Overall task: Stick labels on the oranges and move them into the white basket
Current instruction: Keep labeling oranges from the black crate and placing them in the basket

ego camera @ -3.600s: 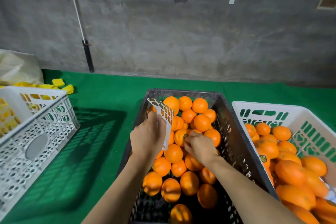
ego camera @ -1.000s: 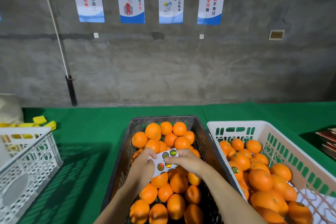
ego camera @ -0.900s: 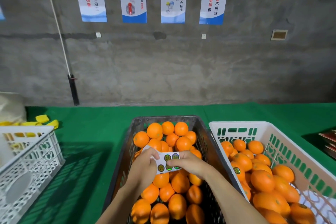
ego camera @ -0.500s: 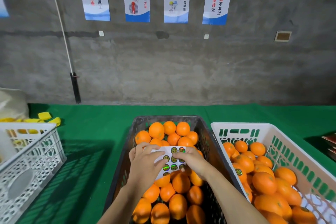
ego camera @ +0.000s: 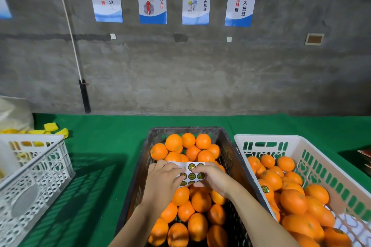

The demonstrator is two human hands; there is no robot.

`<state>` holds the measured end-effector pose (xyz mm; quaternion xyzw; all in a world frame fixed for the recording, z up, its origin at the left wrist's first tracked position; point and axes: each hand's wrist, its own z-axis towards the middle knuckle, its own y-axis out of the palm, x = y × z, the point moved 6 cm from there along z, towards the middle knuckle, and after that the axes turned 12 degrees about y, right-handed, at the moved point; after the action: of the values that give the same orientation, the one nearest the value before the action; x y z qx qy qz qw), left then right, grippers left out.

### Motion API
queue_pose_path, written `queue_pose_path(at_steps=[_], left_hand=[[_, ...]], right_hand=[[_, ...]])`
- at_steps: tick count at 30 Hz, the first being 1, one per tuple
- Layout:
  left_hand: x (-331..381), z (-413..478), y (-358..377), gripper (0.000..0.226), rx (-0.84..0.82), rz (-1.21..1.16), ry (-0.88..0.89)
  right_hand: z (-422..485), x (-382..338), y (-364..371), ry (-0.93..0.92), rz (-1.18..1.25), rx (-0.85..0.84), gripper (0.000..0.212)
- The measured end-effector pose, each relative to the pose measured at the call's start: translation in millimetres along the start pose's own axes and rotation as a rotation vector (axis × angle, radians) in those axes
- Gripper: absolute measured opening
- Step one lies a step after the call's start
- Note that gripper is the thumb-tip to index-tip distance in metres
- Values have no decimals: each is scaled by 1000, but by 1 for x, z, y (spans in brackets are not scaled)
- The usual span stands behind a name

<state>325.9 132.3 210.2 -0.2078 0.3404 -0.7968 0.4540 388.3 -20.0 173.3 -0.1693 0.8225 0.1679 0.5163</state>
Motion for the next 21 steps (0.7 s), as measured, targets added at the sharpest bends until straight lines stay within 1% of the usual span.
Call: queue_pose_path(at_steps=[5, 8, 9, 10, 11, 13, 18, 21], left_hand=[[1, 0, 4, 19, -22, -34, 32], [-5, -2, 8, 10, -43, -127, -63], [-8, -3, 11, 11, -57, -159, -106], [-10, -5, 15, 16, -84, -177, -130], [-11, -7, 19, 20, -106, -182, -131], [-12, -7, 22, 22, -116, -195, -136], [-11, -5, 19, 9, -116, -218, -146], [-11, -5, 18, 8, -111, -223, -163]], right_hand=[[2, 1, -1, 18, 8, 17, 31], [3, 3, -1, 34, 11, 24, 32], [4, 4, -2, 35, -10, 28, 32], [5, 5, -2, 34, -37, 32, 32], [6, 5, -2, 33, -58, 37, 31], [6, 5, -3, 36, -63, 37, 31], [10, 8, -4, 49, -56, 26, 32], [12, 8, -4, 40, -36, 41, 29]])
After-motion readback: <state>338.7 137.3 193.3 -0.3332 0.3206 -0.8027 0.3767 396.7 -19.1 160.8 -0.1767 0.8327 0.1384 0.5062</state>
